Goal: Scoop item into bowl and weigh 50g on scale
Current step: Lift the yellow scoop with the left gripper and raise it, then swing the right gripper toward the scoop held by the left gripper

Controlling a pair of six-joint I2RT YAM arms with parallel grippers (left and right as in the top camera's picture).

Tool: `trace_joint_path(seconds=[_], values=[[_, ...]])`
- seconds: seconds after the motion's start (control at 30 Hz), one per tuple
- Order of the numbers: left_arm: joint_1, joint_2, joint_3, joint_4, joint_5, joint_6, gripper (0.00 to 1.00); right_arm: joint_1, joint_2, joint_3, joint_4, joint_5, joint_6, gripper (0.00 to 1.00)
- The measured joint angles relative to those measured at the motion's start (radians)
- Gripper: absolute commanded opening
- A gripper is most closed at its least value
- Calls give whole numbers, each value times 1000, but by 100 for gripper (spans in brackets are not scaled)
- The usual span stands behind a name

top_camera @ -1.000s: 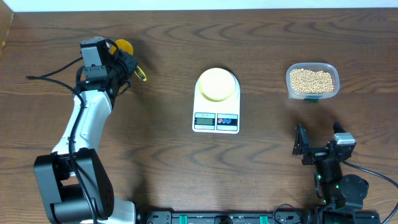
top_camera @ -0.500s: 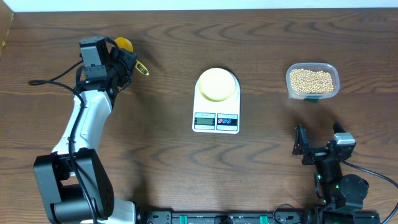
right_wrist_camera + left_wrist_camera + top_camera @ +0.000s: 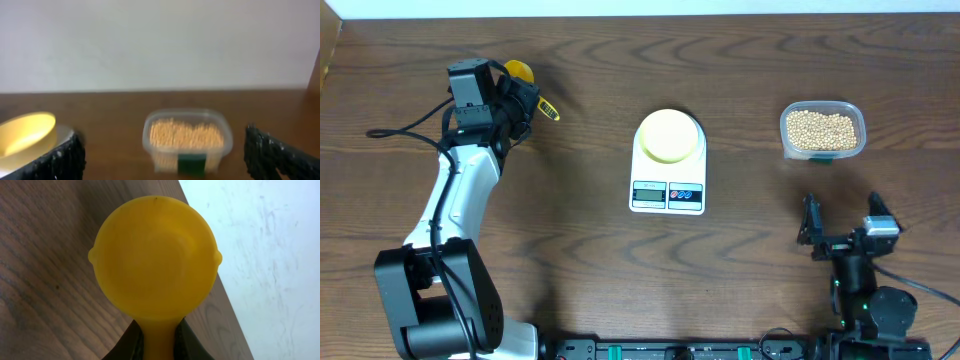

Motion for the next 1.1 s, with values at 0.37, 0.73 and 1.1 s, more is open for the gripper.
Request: trace_joint_path(seconds=[0.37, 0.73, 1.1], values=[[0, 0, 0, 26, 11, 0, 8, 0, 117, 12, 413, 2, -86, 99], [0, 0, 0, 26, 19, 0, 8, 0, 655, 428, 426, -156, -134, 99], [0, 0, 0, 27, 66, -68, 8, 0, 1219, 1010, 61, -388, -93, 99]])
